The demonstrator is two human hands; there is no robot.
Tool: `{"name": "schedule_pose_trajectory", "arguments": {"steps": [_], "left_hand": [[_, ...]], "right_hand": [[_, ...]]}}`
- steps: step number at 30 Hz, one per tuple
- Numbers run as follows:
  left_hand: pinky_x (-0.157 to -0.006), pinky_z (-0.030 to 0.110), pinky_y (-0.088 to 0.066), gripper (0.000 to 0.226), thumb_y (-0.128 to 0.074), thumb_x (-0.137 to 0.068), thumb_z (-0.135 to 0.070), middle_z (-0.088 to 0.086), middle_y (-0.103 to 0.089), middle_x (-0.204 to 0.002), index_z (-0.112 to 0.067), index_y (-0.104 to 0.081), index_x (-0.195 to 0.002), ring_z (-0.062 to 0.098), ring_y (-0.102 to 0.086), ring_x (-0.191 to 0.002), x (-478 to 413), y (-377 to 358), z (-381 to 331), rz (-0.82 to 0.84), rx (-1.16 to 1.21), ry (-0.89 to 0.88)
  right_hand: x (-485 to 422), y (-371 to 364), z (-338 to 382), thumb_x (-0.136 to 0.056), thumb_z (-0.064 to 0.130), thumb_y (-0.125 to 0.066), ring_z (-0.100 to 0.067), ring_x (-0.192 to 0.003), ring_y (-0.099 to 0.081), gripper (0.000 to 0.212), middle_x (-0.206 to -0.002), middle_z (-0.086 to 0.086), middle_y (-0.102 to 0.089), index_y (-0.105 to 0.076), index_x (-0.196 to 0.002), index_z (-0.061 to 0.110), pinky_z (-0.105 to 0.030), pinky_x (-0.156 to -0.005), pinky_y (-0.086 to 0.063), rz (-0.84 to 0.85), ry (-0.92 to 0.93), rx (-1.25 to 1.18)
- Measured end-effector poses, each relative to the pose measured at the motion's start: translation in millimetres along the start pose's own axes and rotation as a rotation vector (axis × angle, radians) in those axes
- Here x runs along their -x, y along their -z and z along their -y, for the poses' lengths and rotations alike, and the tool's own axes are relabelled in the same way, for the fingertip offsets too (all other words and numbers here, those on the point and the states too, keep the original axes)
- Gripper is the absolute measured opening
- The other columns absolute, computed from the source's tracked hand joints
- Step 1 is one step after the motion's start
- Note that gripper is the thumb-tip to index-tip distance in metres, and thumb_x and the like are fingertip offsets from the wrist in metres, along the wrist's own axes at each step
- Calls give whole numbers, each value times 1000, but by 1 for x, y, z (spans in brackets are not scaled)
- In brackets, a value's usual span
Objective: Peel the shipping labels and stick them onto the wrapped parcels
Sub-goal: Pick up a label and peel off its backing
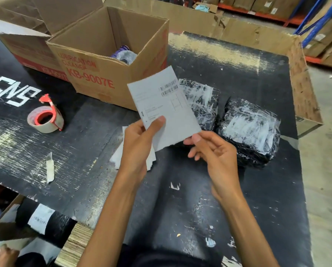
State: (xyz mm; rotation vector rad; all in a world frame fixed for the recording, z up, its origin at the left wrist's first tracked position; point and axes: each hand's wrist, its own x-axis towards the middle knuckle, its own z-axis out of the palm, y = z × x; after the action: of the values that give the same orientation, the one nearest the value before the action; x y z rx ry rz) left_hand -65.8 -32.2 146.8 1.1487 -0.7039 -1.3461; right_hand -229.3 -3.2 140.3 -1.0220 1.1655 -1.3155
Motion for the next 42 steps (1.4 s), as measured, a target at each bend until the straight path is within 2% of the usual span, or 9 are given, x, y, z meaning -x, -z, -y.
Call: {"name": "schedule_pose_trajectory", "arguments": {"steps": [5, 8, 22, 25, 28, 30, 33, 36, 42], "left_hand": [[-102, 48, -54, 25, -66, -96, -14, 9, -76, -119, -2, -71, -118, 30, -70, -116, -3, -25, -2, 107, -55, -50], [-100, 54, -54, 20, -67, -96, -14, 5, -78, -116, -6, -74, -113, 27, -72, -111, 0, -34, -1, 99, -112, -62], [-93, 33, -56, 20, -65, -97, -16, 4, -79, -110, -10, -74, -114, 19, -74, -105, 7, -40, 10, 217, -217, 50], [-87, 22, -51, 54, -77, -88, -27, -3, -71, -121, -18, -55, -137, 12, -67, -109, 11, -43, 19, 170, -302, 78], [-102, 22, -39, 102, -80, -74, -51, -11, -49, -136, -32, -22, -156, 8, -46, -128, 20, -44, 30, 27, -514, -137], [-111, 24, -31, 78, -74, -84, -47, -12, -44, -142, -36, -37, -152, 11, -34, -137, 28, -43, 28, 28, -671, -391], [-109, 27, -37, 27, -60, -99, -27, -8, -63, -130, -26, -71, -124, 18, -49, -130, 35, -44, 17, 251, -650, -581], [-100, 28, -44, 23, -58, -101, -23, -8, -74, -114, -19, -77, -113, 24, -62, -116, 40, -46, 15, 459, -565, -549], [-93, 38, -50, 20, -74, -91, -21, -7, -77, -102, -18, -79, -110, 23, -67, -103, 41, -45, 18, 501, -579, -577]], "right_hand": [[11, 10, 8, -88, 8, -74, -11, -58, -61, 6, -80, -11, -78, -74, -92, 3, -18, -60, -48, 55, 29, 51], [15, 14, 9, -88, 2, -72, -10, -57, -61, 3, -76, -9, -76, -73, -88, 4, -16, -59, -48, 6, 58, 20], [20, 29, 15, -92, 7, -68, -11, -60, -60, 6, -74, -2, -73, -70, -87, 3, -19, -65, -51, 3, 128, 78], [21, 32, 20, -92, 14, -66, -13, -61, -60, 10, -76, -3, -72, -69, -87, 6, -23, -68, -53, 4, 162, 114], [24, 38, 27, -93, 13, -65, -15, -63, -62, 9, -77, -2, -71, -67, -86, 8, -23, -70, -53, 4, 187, 149], [26, 42, 33, -94, 12, -65, -16, -66, -62, 8, -77, -2, -70, -66, -86, 10, -22, -71, -52, 7, 201, 176], [28, 49, 39, -95, 12, -67, -25, -73, -62, 4, -83, -5, -70, -68, -91, 13, -31, -72, -53, 24, 229, 253], [31, 57, 44, -95, 15, -68, -34, -80, -59, 4, -87, -7, -67, -69, -92, 13, -47, -75, -50, 41, 277, 358], [35, 63, 53, -93, 12, -69, -22, -76, -55, 9, -86, -1, -62, -67, -85, 14, -29, -70, -45, 73, 346, 539]]}}
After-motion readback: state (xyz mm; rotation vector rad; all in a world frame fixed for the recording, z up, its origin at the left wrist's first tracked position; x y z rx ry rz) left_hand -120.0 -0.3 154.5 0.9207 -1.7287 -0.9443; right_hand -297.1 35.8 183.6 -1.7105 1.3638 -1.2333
